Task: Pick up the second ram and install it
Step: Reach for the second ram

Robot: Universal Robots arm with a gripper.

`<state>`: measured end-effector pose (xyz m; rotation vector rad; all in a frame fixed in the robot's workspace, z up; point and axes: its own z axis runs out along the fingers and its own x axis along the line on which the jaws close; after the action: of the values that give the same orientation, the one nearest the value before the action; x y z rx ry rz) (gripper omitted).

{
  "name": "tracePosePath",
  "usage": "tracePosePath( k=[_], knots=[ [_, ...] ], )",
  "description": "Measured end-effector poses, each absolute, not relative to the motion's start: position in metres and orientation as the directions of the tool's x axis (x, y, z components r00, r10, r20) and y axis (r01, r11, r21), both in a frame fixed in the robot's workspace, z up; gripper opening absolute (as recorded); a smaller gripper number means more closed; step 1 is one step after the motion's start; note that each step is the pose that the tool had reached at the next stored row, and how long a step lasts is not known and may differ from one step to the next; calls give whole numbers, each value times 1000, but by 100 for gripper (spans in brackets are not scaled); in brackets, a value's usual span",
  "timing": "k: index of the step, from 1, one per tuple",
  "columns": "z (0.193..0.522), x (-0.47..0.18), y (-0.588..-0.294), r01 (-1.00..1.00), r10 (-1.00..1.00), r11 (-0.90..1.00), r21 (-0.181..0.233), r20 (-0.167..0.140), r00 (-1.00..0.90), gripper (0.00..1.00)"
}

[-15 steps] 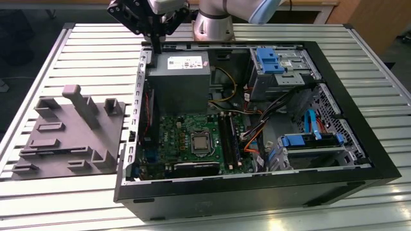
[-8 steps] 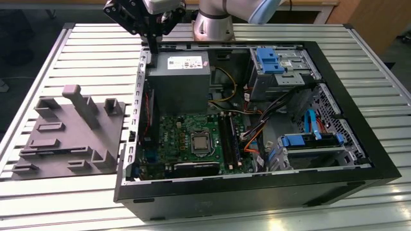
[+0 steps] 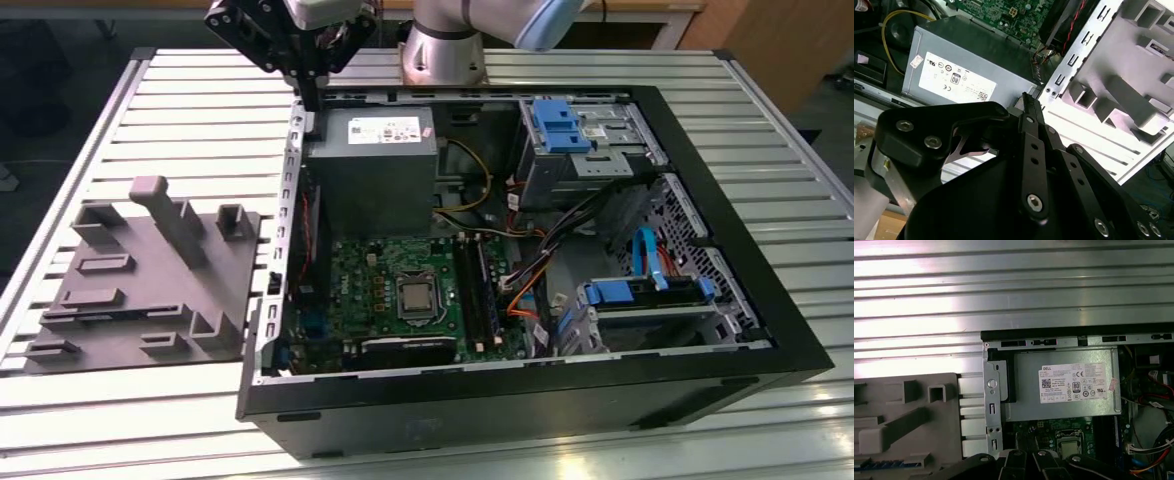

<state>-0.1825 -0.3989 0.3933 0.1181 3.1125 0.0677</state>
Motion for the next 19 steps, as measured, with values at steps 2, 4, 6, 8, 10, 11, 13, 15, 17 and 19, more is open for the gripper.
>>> tracePosePath(
  k=[2,4,6,8,10,11,13,15,17,19],
  knots=[
    [393,-184,-399,75,76,996,44,-24,-997,11],
    [393,-186,-399,75,76,996,44,-25,-997,11],
    [393,-187,-399,75,76,996,44,-24,-997,11],
    [393,-190,-399,75,76,996,44,-25,-997,11],
    [393,-192,-399,75,76,996,44,-25,-997,11],
    [393,-192,-399,75,76,996,44,-24,-997,11],
    [393,-194,-399,75,76,996,44,-24,-997,11],
    [393,-196,-399,75,76,996,44,-24,-997,11],
    [393,-198,-399,75,76,996,44,-24,-997,11],
    [393,-200,-399,75,76,996,44,-25,-997,11]
  ],
)
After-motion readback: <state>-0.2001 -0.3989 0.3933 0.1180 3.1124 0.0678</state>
